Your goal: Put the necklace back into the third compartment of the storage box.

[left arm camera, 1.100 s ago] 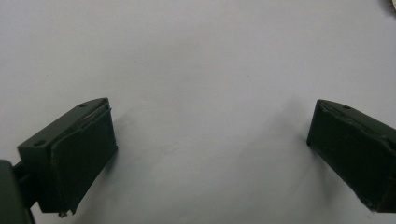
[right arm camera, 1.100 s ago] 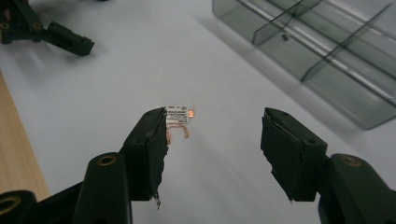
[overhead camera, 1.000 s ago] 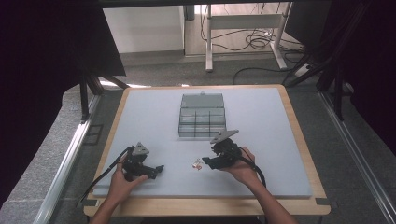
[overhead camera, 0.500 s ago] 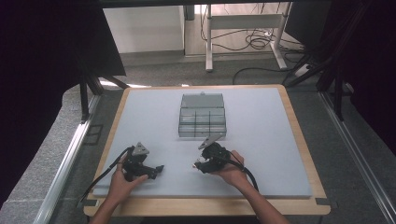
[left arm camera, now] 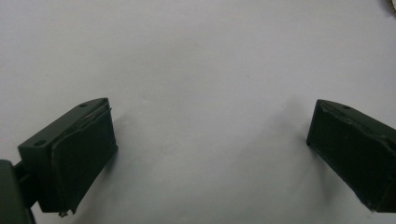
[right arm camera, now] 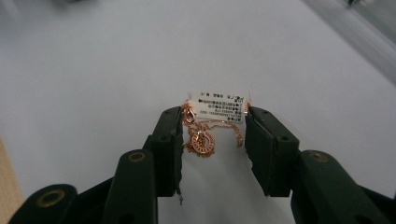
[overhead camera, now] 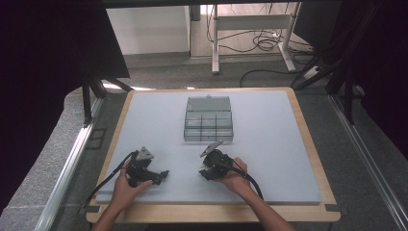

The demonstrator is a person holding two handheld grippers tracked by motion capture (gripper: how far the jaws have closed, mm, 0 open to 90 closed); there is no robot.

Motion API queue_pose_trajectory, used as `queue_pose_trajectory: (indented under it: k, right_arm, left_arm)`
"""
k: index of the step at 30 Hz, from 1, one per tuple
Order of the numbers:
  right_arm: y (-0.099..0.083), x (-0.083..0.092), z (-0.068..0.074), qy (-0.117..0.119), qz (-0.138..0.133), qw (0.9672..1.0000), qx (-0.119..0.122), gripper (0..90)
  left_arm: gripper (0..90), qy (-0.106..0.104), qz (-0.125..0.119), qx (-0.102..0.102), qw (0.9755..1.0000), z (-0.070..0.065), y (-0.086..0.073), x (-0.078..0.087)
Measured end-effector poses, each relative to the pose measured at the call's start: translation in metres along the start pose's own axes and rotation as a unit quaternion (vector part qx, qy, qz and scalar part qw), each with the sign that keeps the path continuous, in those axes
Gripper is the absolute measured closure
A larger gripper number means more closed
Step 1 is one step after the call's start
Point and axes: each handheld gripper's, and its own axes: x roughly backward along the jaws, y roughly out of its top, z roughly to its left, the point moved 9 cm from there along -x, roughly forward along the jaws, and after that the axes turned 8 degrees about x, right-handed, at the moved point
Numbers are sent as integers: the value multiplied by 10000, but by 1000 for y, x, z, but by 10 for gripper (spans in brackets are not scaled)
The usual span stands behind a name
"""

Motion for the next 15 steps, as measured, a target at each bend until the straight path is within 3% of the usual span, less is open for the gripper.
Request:
queue_pose_trajectory:
  k: [8,15]
  right_arm:
    - [0,-1,-2,-192,27,9998,17,662]
    - [1,-1,1,-149,84,9999,4,766]
  left_arm:
    - [9,2,1,0,10000,0,0,0]
    - [9,3,0,0,10000,0,0,0]
